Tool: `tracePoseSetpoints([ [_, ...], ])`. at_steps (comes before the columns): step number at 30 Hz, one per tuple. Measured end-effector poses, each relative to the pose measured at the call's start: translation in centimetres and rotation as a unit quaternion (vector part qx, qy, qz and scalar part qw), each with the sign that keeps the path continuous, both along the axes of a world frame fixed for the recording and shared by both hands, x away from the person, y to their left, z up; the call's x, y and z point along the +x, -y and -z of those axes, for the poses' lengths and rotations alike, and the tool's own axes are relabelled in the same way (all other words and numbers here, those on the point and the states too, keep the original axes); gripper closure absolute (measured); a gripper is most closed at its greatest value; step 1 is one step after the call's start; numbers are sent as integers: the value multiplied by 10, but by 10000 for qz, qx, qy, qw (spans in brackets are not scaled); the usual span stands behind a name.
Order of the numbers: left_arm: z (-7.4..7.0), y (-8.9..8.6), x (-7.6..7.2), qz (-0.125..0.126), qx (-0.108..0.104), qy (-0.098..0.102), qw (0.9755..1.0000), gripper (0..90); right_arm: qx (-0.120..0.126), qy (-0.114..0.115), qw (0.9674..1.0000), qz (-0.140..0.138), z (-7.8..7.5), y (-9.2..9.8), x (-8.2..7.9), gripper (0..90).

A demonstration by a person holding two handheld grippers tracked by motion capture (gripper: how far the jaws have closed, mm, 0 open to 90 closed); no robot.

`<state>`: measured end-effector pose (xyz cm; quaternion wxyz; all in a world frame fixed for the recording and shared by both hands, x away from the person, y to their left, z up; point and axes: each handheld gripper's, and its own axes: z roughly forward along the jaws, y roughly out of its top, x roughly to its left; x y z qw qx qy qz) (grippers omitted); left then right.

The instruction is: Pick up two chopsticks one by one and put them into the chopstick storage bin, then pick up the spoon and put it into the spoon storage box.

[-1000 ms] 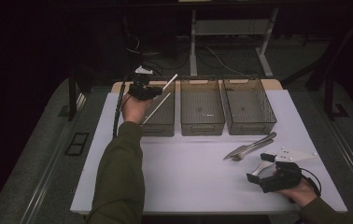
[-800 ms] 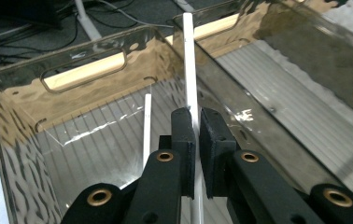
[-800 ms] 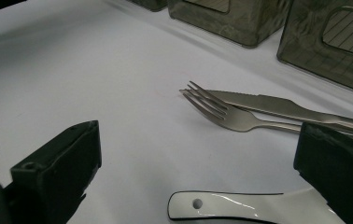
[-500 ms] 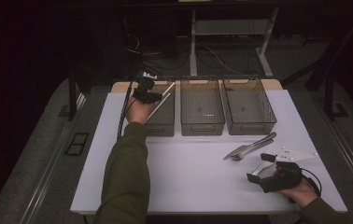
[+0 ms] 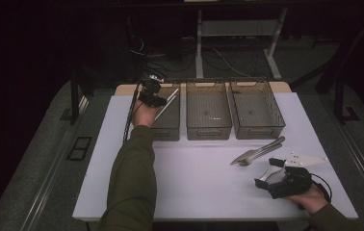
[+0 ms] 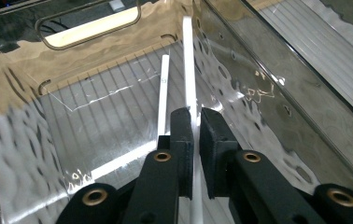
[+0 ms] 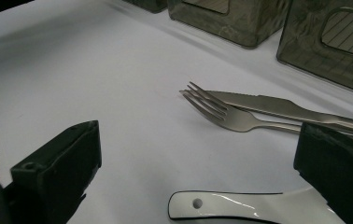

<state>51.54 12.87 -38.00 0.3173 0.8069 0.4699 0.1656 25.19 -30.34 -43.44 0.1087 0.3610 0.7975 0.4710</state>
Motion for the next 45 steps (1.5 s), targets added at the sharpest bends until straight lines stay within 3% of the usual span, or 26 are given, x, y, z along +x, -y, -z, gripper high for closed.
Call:
tracePoseSetpoints([
  [9,-9,0,-6,75,-57,162,9998,723,0,3,10000,3,0,0,0,8],
  [12,-17,-1,-11,227,-68,212,9995,675,-12,4,10000,6,0,0,0,8],
  [17,-31,-2,-23,537,-331,280,9976,588,-34,10,10000,1,0,-1,0,8],
  [23,-46,-3,-44,941,-492,485,9932,500,-50,15,10000,-4,0,-1,0,8],
  [30,-53,-3,-71,1308,-919,578,9854,407,-63,-10,10000,1,1,-1,0,8],
  [39,-51,-5,-112,1642,-917,790,9790,312,-71,-4,10000,17,1,-1,0,8],
  [45,-46,-7,-140,1745,-933,860,9765,247,-67,4,10000,25,1,-1,0,8],
])
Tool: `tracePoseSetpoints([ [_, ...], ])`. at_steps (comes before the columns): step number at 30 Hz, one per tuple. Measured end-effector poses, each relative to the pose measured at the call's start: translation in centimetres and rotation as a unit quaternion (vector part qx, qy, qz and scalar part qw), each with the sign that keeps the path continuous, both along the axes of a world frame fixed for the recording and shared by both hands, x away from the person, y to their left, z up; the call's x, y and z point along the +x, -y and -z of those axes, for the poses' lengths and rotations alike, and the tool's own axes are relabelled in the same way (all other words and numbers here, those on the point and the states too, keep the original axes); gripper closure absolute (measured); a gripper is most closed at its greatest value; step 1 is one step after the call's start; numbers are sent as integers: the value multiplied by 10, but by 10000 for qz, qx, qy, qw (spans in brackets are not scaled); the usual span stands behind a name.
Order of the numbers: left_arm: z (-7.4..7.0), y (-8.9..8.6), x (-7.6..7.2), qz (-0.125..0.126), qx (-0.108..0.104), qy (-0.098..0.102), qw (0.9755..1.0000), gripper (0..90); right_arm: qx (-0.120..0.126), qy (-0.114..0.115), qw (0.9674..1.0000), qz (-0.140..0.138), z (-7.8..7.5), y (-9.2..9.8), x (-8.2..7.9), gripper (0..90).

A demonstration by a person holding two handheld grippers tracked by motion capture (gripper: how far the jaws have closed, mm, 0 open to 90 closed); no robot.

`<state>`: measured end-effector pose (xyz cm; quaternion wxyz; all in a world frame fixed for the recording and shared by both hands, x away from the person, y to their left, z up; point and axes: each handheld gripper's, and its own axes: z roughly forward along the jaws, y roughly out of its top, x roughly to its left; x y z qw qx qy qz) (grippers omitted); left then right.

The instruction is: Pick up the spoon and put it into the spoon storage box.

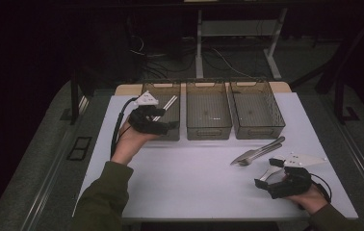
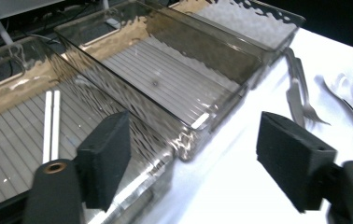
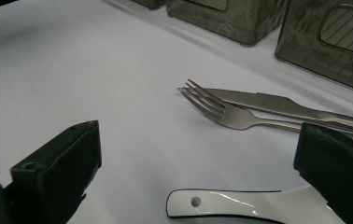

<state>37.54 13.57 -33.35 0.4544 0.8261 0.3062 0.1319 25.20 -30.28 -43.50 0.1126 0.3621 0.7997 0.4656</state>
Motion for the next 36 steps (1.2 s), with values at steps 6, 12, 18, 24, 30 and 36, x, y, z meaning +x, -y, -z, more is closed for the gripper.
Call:
tracePoseSetpoints([
  [6,9,-2,-26,42,-173,56,9998,173,18,-81,10000,5,0,-1,-1,8],
  [12,25,-2,-48,115,-121,125,9998,124,0,-17,10000,1,0,0,0,8],
  [18,45,-6,-65,111,-157,180,9997,69,0,2,10000,4,0,0,-1,8],
  [24,61,-11,-79,139,-84,196,9997,2,1,2,10000,11,0,0,-1,8],
  [30,74,-17,-91,198,-132,238,9994,0,-2,2,10000,14,0,0,-1,8],
  [36,87,-23,-102,277,-135,199,9993,0,35,-47,10000,30,-2,1,-1,9],
])
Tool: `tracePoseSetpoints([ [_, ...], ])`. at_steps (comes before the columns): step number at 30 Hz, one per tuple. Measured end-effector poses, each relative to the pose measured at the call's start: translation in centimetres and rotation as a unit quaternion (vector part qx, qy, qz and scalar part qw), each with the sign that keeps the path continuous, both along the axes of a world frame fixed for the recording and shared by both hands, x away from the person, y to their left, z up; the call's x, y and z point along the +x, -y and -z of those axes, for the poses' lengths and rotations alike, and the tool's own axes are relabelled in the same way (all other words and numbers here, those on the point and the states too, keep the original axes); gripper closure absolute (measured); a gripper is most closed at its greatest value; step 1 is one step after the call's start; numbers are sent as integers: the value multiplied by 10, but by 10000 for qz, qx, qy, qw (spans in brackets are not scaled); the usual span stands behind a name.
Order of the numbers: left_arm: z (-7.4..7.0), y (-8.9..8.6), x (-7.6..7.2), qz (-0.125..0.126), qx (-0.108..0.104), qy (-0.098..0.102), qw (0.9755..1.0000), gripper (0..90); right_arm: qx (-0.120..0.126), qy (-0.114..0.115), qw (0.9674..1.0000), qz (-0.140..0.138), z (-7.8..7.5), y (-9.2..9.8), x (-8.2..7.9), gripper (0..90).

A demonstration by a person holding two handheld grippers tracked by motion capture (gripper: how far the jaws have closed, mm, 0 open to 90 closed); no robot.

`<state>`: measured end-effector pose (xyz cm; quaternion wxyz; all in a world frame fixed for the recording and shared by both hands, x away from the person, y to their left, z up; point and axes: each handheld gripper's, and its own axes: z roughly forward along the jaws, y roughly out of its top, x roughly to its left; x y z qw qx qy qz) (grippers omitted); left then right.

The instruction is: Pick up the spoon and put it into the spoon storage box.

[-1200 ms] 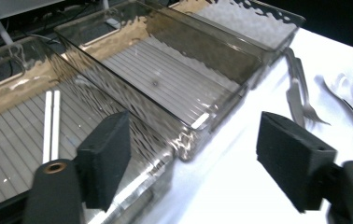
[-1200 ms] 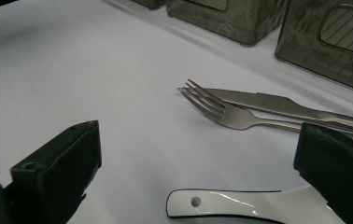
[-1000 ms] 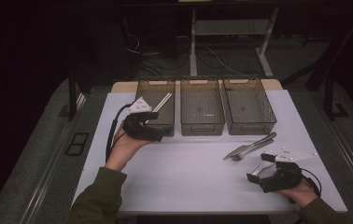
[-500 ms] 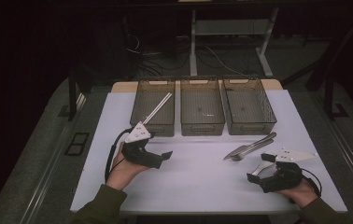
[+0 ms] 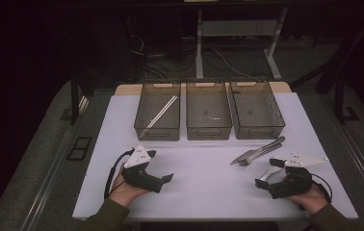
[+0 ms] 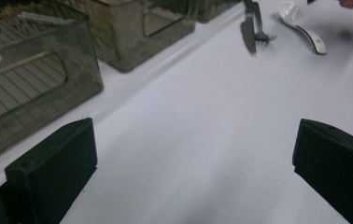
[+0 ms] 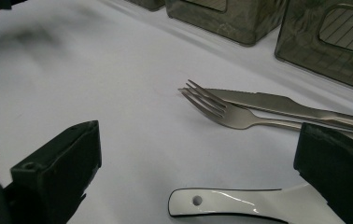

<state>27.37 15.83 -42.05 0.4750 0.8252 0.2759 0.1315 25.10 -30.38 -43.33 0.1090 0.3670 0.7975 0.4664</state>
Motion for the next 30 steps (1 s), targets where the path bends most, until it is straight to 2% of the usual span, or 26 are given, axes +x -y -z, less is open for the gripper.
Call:
tracePoseSetpoints([
  [2,1,0,0,-44,7,-21,10000,0,-14,-31,10000,12,-1,1,0,9],
  [4,2,-1,1,-36,3,-18,10000,0,-29,-24,10000,-1,-3,2,1,70],
  [6,3,-1,2,-28,-6,-55,10000,0,4,-90,10000,24,-5,4,1,84],
  [7,3,-1,2,-1,43,-67,10000,0,-24,-83,10000,48,-7,5,2,151],
  [9,4,0,2,14,61,-75,10000,0,13,-67,10000,55,-9,6,4,171],
  [16,6,3,2,67,129,-106,9998,0,-123,-109,9996,238,-14,9,18,340],
  [24,6,2,3,57,121,-130,9998,0,-218,-228,9981,531,-15,20,41,619],
  [30,6,1,2,55,114,-122,9998,0,-417,-463,9974,358,-11,22,49,829],
])
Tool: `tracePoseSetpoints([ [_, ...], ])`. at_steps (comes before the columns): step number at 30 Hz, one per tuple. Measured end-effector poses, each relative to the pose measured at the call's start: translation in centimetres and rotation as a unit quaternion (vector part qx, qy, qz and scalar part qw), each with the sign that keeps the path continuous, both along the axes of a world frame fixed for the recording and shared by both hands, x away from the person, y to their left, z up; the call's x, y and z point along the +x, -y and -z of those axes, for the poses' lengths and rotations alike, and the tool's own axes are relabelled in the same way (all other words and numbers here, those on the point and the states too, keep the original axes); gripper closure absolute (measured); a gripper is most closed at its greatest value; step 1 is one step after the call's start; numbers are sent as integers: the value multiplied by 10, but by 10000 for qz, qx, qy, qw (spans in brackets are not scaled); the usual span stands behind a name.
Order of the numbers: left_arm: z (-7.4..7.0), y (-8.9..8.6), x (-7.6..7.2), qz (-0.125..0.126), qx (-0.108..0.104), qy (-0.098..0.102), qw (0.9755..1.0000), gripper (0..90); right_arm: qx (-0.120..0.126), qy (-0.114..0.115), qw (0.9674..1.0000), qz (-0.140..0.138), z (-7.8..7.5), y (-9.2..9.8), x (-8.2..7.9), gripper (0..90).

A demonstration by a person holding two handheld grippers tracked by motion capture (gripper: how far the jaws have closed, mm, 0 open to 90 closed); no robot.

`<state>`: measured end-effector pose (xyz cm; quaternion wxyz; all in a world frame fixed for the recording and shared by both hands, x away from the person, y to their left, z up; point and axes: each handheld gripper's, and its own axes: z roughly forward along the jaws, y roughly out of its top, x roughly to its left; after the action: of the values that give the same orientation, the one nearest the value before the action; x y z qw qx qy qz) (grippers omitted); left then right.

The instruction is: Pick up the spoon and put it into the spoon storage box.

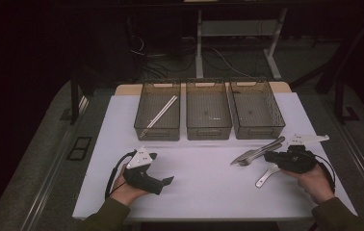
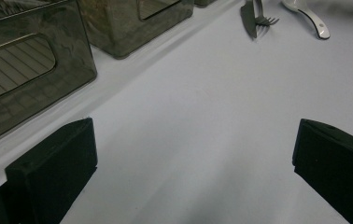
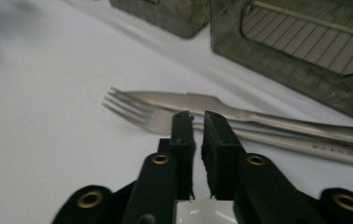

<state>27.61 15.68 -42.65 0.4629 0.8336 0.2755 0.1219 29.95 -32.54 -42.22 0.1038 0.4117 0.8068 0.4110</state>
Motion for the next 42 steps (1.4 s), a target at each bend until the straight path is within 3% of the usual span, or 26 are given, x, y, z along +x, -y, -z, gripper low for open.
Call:
tracePoseSetpoints([
  [3,0,0,0,-3,-5,3,10000,0,-53,-76,9999,-131,1,0,-4,894],
  [12,-1,0,-1,5,-5,14,10000,0,-261,-262,9986,-383,9,-2,-30,896],
  [22,-1,0,0,17,13,4,10000,0,-452,-411,9963,-609,15,-7,-45,896],
  [42,0,2,0,15,-9,-22,10000,0,-444,-293,9962,-684,18,-23,-24,896],
])
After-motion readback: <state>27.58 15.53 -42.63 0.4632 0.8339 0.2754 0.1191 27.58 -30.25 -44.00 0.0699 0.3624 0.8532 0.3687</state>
